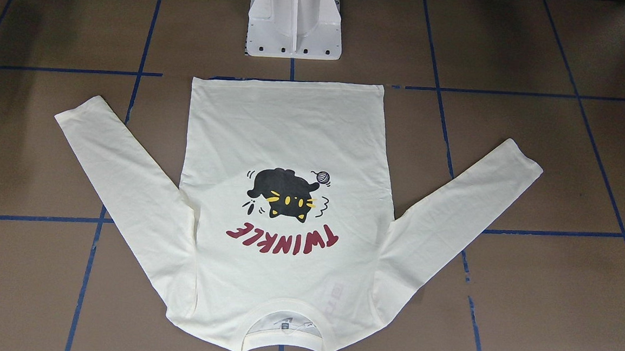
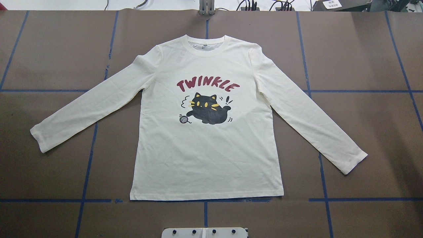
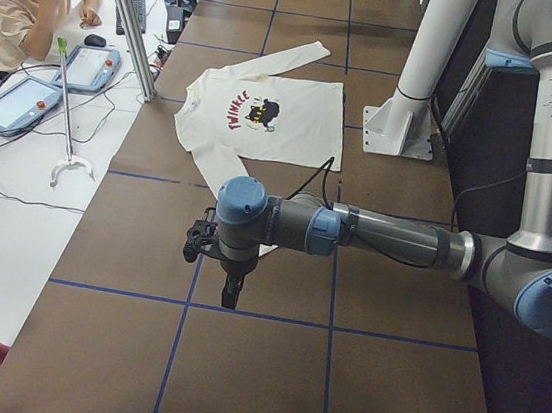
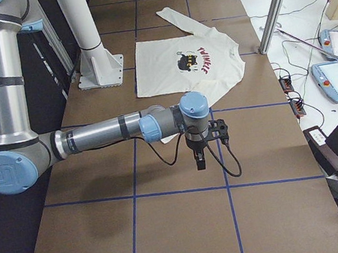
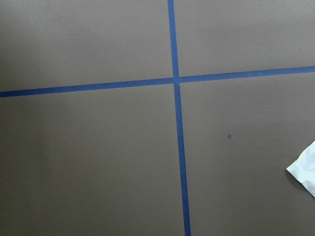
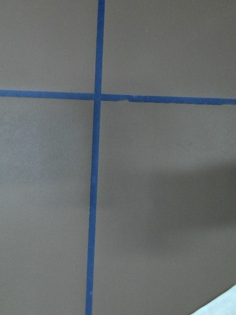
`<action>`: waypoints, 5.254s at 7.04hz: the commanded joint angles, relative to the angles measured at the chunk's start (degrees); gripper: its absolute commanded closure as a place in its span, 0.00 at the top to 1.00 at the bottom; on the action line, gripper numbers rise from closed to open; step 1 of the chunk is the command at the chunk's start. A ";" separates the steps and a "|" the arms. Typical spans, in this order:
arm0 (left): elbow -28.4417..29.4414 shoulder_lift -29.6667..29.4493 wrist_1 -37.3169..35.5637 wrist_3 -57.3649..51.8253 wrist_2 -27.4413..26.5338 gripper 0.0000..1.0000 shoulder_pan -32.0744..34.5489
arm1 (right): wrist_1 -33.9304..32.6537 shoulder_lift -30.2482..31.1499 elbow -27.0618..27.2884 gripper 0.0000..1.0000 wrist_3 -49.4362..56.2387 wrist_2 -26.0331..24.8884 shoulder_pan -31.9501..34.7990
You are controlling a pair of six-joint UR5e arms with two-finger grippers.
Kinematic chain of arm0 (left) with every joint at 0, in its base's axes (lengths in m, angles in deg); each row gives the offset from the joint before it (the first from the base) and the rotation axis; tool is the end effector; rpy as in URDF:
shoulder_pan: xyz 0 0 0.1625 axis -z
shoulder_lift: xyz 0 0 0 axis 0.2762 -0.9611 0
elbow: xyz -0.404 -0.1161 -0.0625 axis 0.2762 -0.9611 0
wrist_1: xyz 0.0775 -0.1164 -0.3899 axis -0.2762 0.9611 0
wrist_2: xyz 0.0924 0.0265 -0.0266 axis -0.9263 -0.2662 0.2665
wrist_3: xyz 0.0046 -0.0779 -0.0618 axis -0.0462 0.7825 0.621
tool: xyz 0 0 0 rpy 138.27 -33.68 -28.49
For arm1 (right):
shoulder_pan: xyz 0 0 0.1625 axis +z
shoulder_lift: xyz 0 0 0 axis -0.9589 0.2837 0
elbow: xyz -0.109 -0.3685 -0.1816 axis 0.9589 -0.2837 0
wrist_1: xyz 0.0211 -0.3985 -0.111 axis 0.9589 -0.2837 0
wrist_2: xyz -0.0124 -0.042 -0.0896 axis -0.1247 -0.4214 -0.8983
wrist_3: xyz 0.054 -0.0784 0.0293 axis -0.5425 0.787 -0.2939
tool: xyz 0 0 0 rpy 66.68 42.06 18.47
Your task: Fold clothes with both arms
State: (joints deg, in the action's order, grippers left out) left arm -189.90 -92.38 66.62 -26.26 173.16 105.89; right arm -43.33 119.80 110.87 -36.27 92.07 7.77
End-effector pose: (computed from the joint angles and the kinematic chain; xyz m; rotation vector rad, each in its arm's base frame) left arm -0.0642 -0.4501 0.6085 0.0792 0.7503 0.0504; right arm -0.0075 -0.4718 0.5848 0.0543 -0.7880 -0.0279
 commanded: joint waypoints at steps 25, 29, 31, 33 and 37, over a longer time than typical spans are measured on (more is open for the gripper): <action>1.18 0.16 6.48 0.03 9.08 1.00 -2.14 | 43.48 8.33 -0.37 0.00 -51.87 -8.20 -35.76; 0.31 -0.01 6.57 -0.06 9.08 1.00 -2.15 | 32.30 -7.76 7.40 0.00 -65.30 -2.38 -31.45; -0.83 -0.01 6.57 0.03 9.42 1.00 -2.15 | 10.39 -28.21 6.62 0.00 -68.21 -7.27 -32.76; -1.71 -0.01 6.66 0.29 10.74 1.00 -2.15 | 1.39 -45.40 -1.51 0.00 -71.46 -15.63 -38.28; -1.54 -0.01 8.24 0.29 11.10 1.00 -2.15 | 13.30 -68.96 -32.06 0.00 -75.78 -36.44 -53.04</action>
State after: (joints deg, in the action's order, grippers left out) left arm -191.48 -92.40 74.50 -25.97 184.20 103.75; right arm -34.47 58.18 89.82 -111.14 61.98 -40.82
